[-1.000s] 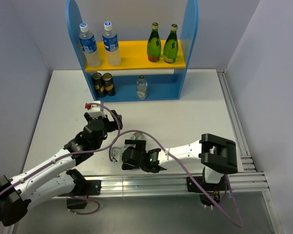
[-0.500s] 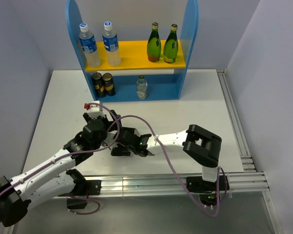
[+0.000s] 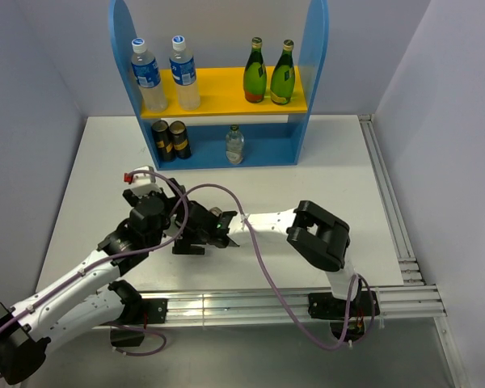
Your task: Place and organize the beverage onto the shelf
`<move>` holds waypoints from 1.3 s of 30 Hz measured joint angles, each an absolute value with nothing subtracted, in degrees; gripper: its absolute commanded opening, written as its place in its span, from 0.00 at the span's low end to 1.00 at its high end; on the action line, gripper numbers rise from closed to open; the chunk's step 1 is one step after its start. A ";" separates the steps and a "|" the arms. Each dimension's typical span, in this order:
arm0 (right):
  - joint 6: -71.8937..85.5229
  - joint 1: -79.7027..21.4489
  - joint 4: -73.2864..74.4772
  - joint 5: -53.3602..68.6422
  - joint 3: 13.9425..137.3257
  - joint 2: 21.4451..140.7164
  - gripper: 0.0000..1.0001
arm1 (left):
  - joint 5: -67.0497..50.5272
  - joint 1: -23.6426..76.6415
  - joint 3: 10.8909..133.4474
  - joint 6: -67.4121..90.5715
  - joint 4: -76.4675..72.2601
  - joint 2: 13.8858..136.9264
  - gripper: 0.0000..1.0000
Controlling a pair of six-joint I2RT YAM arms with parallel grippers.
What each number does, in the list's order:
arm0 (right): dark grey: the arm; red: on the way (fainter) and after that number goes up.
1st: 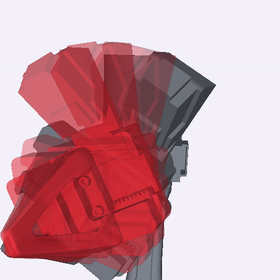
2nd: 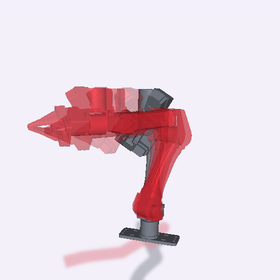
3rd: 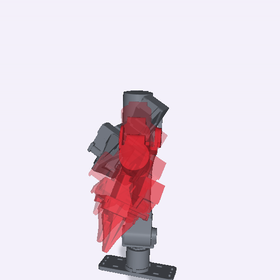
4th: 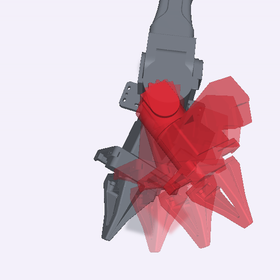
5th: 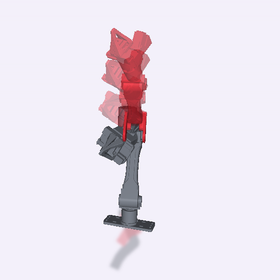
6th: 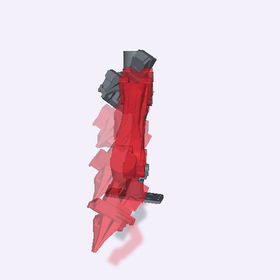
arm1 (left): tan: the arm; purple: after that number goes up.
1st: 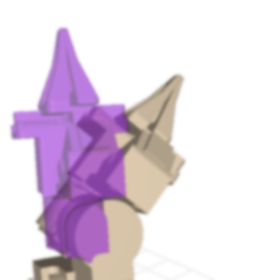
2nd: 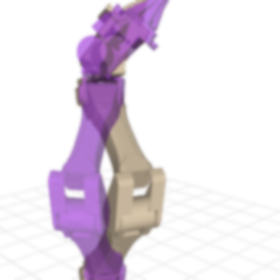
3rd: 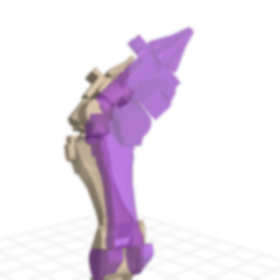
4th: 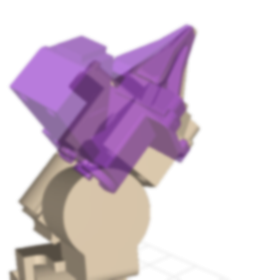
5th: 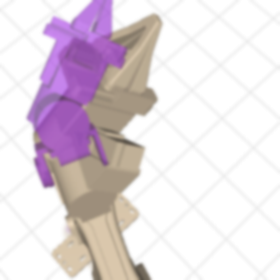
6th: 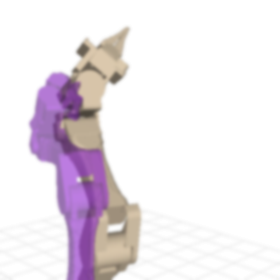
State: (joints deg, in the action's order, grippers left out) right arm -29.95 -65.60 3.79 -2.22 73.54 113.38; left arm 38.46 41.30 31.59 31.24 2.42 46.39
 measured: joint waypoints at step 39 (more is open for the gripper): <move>-28.67 -63.42 34.20 11.51 102.54 128.38 0.70 | 57.14 34.39 31.35 30.70 2.20 48.99 0.99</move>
State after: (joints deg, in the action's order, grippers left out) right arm -28.67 -63.42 34.20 11.51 102.54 128.38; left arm 57.14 34.39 31.35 30.70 2.20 48.99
